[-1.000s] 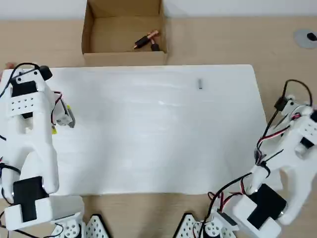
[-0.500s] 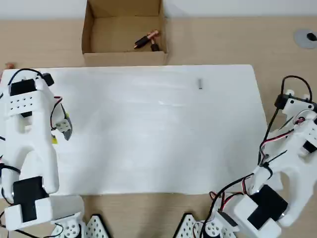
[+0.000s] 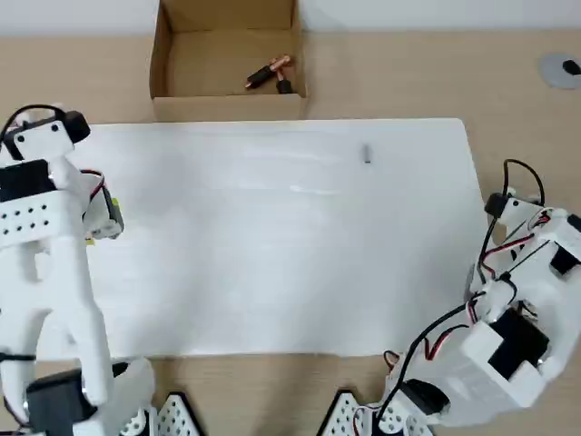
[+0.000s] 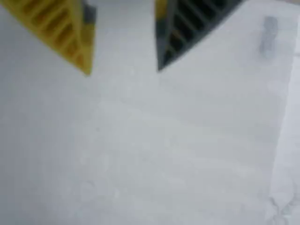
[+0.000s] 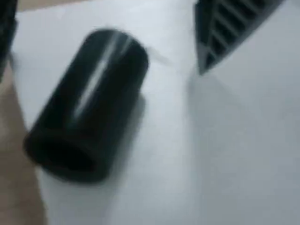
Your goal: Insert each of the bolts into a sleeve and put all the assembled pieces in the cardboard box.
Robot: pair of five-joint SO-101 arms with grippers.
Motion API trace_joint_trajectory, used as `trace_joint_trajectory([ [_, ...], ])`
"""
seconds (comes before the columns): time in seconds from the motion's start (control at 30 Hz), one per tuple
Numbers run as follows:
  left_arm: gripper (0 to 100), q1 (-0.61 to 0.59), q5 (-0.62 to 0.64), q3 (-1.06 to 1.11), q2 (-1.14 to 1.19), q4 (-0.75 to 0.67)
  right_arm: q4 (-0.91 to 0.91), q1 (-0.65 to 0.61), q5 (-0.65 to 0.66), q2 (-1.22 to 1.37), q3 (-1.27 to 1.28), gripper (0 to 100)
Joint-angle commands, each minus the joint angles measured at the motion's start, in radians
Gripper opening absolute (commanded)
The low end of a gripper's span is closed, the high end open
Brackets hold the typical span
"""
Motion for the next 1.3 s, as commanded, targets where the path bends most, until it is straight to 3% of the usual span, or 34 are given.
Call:
trace_joint_trajectory([
  [0.0,10,0.014,-0.011,-0.038,-0.048,0.002,-0.026,0.016,0.009,-0.001,-0.008,28.1],
  [1.07,10,0.008,-0.038,0.031,-0.051,0.005,-0.114,-0.019,0.046,0.007,-0.11,28.0],
  [1.27,10,0.015,-0.038,0.031,-0.165,0.0,-0.109,-0.021,0.057,0.007,-0.088,28.0],
])
